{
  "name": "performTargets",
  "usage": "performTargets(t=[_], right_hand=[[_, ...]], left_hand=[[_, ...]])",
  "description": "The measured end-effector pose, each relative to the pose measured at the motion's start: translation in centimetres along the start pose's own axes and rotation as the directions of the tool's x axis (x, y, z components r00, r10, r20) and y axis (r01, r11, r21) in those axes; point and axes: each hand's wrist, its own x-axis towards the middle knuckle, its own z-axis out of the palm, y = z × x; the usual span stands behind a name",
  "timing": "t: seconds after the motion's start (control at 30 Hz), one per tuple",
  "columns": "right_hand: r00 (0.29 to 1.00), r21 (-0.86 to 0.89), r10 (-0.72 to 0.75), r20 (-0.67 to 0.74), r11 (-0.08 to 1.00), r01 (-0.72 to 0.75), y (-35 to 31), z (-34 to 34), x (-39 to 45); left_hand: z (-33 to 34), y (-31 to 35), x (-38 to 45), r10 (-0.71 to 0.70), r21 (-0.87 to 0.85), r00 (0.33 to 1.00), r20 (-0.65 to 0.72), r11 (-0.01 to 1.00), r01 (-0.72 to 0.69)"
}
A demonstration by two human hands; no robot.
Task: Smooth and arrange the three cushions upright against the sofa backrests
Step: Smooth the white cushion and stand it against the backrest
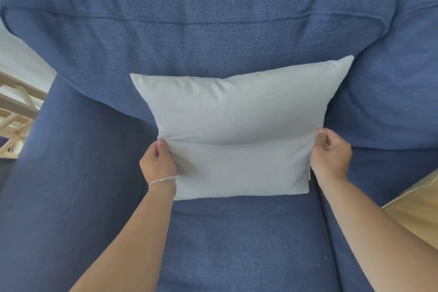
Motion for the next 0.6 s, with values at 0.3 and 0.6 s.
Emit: performTargets(t=[0.3,0.6], right_hand=[[0.999,0.278,-0.023,0.023,0.96,0.015,-4.9,1.6,-0.2],[0.974,0.151,-0.06,-0.216,0.984,0.094,-5.7,3.6,0.9]], left_hand=[[1.4,4.6,0.0,-0.076,-0.134,0.995,0.059,0.987,0.083],[4.1,5.4,2.4,0.138,-0.001,0.976,-0.166,0.99,-0.14]])
